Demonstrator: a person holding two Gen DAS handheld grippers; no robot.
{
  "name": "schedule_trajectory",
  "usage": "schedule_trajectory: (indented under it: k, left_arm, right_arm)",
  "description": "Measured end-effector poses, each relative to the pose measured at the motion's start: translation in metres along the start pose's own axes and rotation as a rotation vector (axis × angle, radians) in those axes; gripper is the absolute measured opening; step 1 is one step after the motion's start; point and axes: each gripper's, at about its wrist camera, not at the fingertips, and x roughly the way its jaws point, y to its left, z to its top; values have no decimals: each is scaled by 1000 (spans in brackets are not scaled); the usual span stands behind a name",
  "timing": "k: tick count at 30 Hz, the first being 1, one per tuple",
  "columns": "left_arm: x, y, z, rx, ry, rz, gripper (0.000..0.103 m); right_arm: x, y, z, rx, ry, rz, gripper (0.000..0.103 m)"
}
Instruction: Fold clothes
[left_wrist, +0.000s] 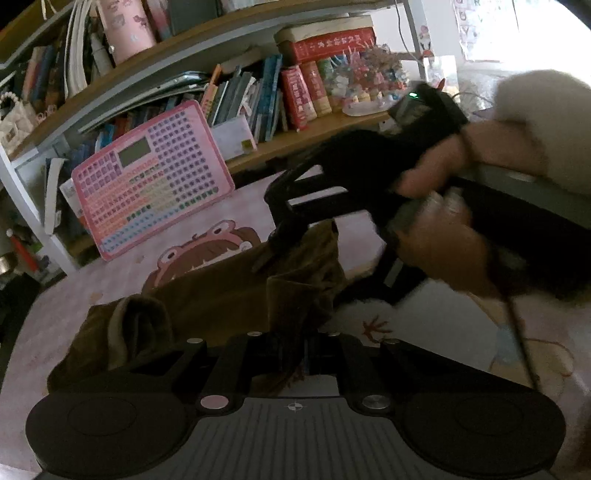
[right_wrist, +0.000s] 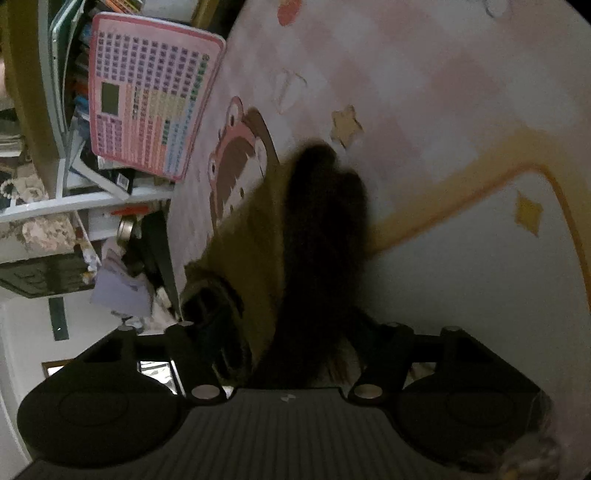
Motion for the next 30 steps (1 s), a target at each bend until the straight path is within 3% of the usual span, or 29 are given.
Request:
schedule_trajectory:
  k: [5,7,12,16,22,30]
  left_arm:
    - [-5,8,1,-59,-11,-49,8]
    - [-6,6,4,-68,-26,-87,8]
    - [-16,3,13,-110,-98,-218,8]
    - [-18,3,15,-132,-117,-295,8]
    - [-32,27,9,-234,-157,-332,8]
    - [-62,86,-14,-458,-226,-323,8]
  right_arm:
    - [-9,4,16,-21,-76,-54,17]
    - [-14,-1,19,-20,-85,-45,10]
    - [-46,5,20,-106,-177,-22,8]
    - [-69,0,19,-97,-221,-29,8]
    - [-75,10,11,-97,-225,-15,8]
    - [-47,90,-15,-279,-186,68,8]
